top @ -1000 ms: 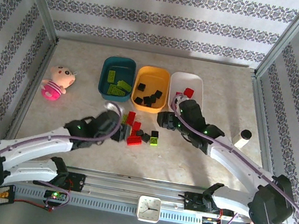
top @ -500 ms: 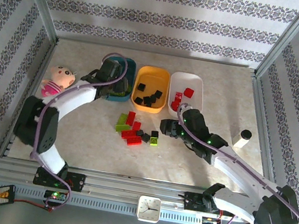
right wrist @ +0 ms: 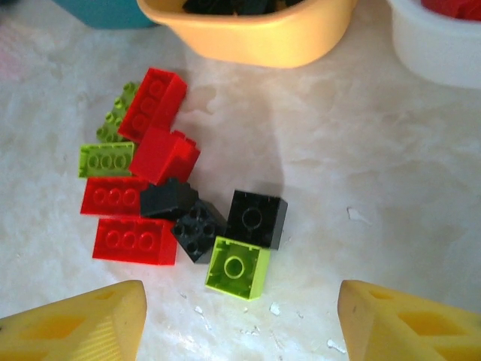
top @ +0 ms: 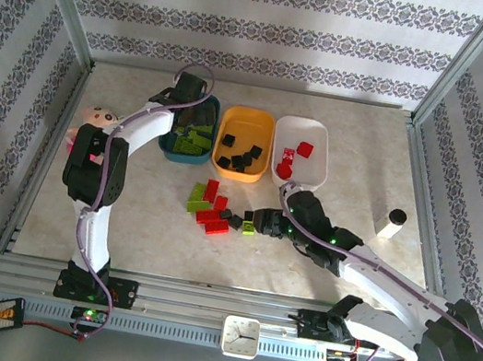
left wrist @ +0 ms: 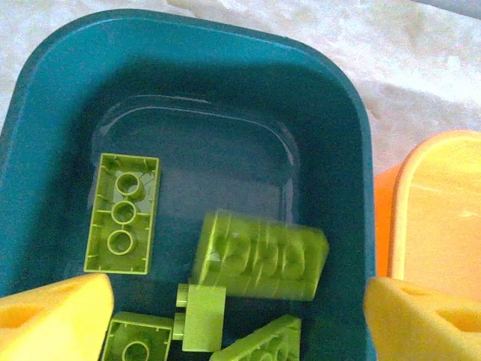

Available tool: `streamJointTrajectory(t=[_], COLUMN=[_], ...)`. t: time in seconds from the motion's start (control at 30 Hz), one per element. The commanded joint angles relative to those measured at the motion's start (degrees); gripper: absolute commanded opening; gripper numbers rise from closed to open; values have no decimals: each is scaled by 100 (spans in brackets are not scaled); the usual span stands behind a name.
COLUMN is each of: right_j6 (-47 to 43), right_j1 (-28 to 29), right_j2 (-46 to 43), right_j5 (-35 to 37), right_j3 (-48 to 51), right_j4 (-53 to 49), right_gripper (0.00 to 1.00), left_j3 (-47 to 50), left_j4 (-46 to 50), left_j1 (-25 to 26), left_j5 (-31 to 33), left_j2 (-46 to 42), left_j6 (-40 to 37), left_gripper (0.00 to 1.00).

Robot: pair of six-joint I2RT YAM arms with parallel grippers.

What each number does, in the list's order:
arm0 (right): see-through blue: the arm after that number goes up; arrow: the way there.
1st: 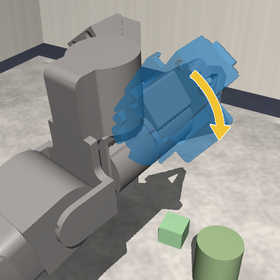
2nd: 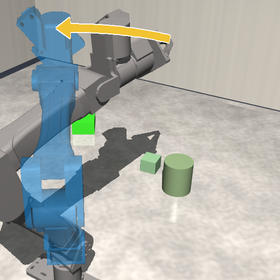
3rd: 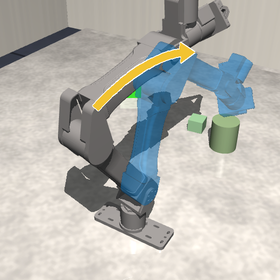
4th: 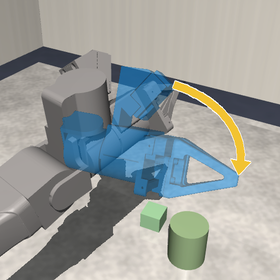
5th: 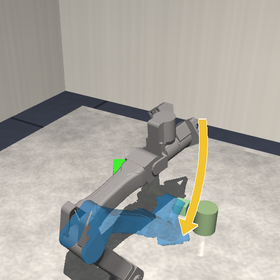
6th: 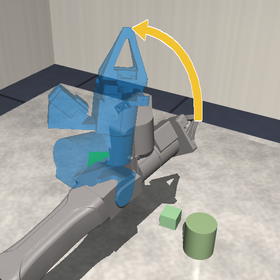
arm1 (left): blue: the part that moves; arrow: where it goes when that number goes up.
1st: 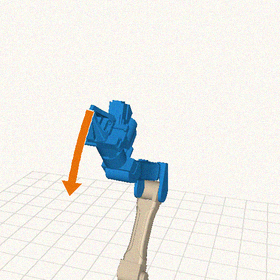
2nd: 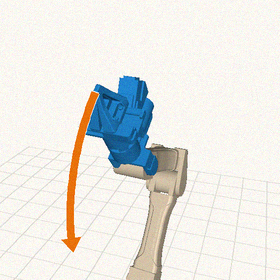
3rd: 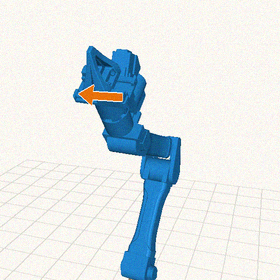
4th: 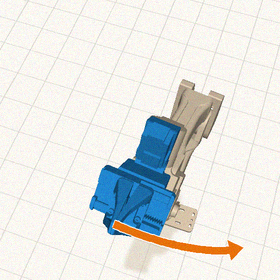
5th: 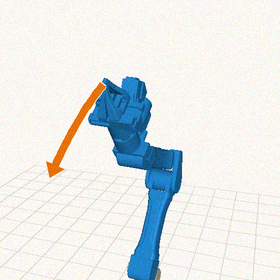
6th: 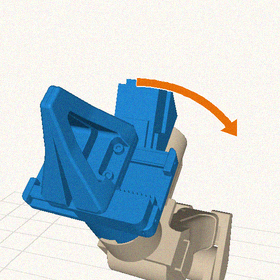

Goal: Sort the legos into containers by color
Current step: Place the lego in the container, then pick up the lego from the bottom-center of the table.

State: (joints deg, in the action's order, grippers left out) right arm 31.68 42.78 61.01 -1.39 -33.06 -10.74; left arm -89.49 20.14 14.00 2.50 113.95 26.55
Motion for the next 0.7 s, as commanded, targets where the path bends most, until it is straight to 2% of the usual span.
streamJointTrajectory(t=[0.0, 0.1, 0.27, 0.5, 0.67], right_j6=[86, 64, 1, -107, -146], right_j1=[165, 317, 517, 612, 675], right_j2=[264, 664, 1376, 2120, 2660], right_j5=[13, -12, 36, 390, 446], right_j3=[71, 7, -254, -588, -773], right_j4=[203, 347, 462, 474, 526], right_gripper=[68, 68, 67, 64, 60], left_j3=[-52, 578, 2057, 4088, 5318], left_j4=[143, -330, -1069, -1500, -1577], left_j1=[-52, 54, 516, 1327, 1437], left_j5=[-284, -532, -707, -360, -413], left_j2=[-435, -1166, -2670, -4496, -5570], left_j6=[63, 189, 333, 634, 1196], left_gripper=[91, 100, 100, 100, 100])
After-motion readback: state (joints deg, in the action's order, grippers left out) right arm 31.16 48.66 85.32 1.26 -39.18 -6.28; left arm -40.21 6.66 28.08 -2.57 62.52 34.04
